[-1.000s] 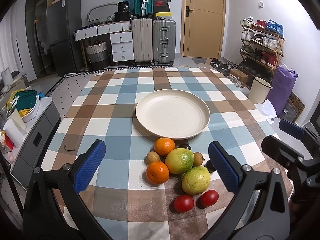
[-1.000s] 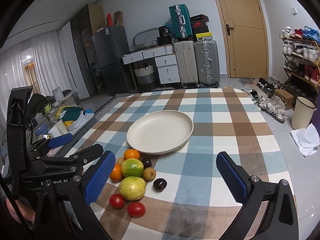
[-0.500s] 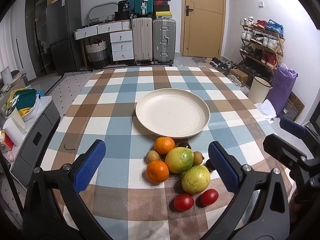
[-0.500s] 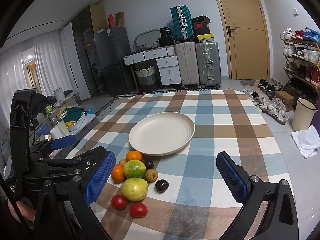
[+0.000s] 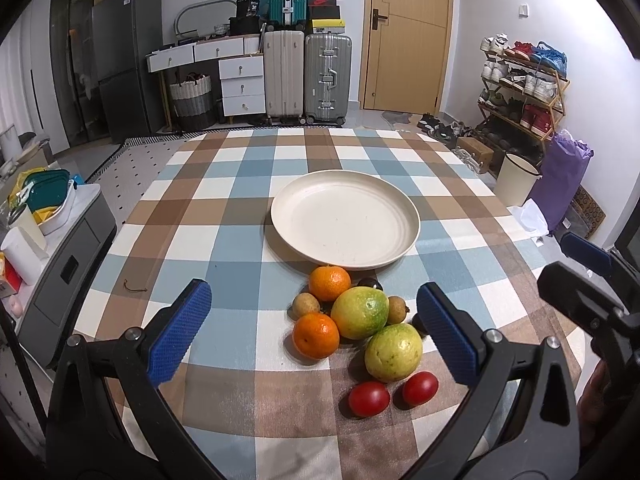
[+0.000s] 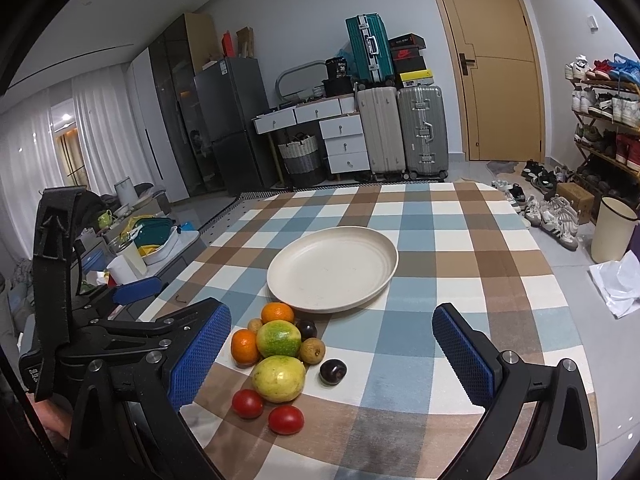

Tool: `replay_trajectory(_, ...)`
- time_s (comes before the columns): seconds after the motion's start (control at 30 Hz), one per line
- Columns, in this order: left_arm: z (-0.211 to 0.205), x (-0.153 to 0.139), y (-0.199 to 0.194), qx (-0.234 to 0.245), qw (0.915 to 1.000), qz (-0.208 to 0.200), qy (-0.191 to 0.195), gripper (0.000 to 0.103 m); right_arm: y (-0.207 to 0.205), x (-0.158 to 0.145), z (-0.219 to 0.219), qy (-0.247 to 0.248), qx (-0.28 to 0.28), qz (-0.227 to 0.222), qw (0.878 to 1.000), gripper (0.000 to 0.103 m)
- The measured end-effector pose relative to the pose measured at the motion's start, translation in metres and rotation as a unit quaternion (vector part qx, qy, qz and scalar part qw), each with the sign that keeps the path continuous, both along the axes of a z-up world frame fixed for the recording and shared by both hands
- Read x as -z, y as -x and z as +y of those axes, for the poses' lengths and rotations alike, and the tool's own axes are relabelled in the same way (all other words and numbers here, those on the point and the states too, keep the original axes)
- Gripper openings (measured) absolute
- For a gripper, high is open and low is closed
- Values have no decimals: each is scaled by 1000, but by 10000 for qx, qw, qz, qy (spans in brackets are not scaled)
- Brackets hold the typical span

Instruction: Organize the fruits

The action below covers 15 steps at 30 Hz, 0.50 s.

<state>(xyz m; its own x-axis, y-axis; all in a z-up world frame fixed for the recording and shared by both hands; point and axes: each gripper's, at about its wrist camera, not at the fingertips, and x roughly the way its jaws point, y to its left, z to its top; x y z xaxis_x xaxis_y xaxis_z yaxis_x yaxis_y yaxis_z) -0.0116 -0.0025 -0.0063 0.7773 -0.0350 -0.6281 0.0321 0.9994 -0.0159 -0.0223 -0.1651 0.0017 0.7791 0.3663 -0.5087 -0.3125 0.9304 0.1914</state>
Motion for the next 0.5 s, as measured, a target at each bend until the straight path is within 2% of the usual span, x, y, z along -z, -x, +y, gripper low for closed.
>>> replay_trajectory(0.5,22,29,-4,85,9981,525,305,103,-4,10,1,1,-42,89,10000,103)
